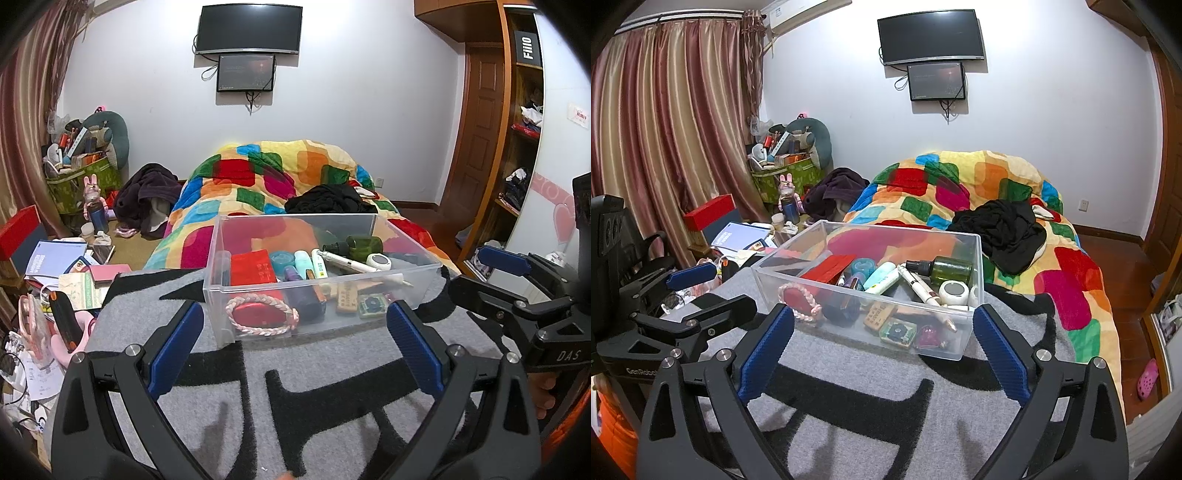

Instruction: Organize objects

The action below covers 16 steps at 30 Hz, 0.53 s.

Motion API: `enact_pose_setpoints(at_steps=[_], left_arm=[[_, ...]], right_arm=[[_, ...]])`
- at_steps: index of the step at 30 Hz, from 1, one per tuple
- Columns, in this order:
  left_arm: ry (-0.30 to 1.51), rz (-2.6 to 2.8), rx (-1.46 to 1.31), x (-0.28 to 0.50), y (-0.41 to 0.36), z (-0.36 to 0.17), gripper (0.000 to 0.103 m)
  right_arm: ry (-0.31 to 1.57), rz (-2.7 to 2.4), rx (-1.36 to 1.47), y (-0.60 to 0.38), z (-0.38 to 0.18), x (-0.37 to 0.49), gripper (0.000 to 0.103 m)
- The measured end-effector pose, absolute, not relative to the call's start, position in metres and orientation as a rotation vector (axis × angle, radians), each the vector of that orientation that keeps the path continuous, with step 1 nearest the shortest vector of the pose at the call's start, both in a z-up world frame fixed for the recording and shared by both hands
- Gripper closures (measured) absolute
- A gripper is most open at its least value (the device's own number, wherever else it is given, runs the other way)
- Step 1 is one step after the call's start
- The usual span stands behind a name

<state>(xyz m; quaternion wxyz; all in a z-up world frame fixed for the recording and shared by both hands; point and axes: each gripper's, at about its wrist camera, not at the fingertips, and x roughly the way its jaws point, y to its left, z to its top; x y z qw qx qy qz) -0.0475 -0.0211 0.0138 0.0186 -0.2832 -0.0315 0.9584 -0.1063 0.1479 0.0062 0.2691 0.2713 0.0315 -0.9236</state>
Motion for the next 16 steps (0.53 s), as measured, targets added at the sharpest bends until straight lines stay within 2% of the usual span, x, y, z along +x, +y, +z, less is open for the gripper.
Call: enact_pose_setpoints(at_steps=[16], left_arm=[[-0.078, 2.969, -0.875, -0.0460, -0.0157, 0.0134, 0.002]], right_arm=[[0.075, -2.491, 0.743, 0.1488, 0.0034, -0.1076, 0.006]])
